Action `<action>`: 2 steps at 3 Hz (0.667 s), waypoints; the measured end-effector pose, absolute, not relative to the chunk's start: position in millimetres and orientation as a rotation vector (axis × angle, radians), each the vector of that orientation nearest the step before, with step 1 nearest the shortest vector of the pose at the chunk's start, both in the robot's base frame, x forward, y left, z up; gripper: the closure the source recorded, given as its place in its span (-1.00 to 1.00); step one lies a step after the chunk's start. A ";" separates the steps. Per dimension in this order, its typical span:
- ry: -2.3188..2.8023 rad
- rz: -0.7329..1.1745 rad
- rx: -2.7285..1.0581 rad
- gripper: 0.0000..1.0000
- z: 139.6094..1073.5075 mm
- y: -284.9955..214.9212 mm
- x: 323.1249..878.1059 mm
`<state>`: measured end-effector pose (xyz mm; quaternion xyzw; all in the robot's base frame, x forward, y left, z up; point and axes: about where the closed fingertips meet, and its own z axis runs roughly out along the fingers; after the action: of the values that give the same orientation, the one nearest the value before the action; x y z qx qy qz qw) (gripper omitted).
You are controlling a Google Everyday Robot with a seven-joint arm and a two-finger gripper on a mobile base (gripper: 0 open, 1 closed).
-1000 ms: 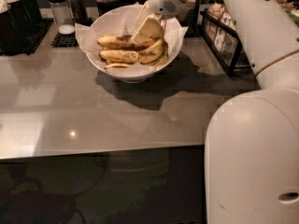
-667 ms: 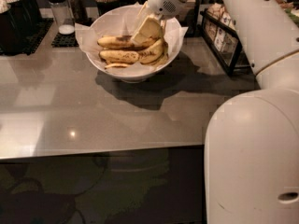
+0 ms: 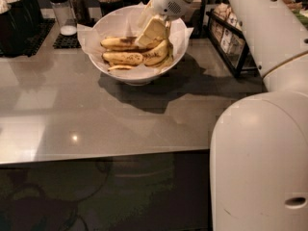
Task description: Pick banana from white bowl
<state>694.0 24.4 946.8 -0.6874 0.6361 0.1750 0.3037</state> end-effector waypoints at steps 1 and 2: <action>1.688 0.468 -1.820 -1.00 944.7 24.5 694.9; 1.694 0.477 -1.815 -0.73 941.7 24.2 695.8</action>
Offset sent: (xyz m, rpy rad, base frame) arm 0.0008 -0.0083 -0.0091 0.0082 0.0329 -0.0137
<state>695.8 24.2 941.7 -0.6845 0.6387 0.1797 0.3020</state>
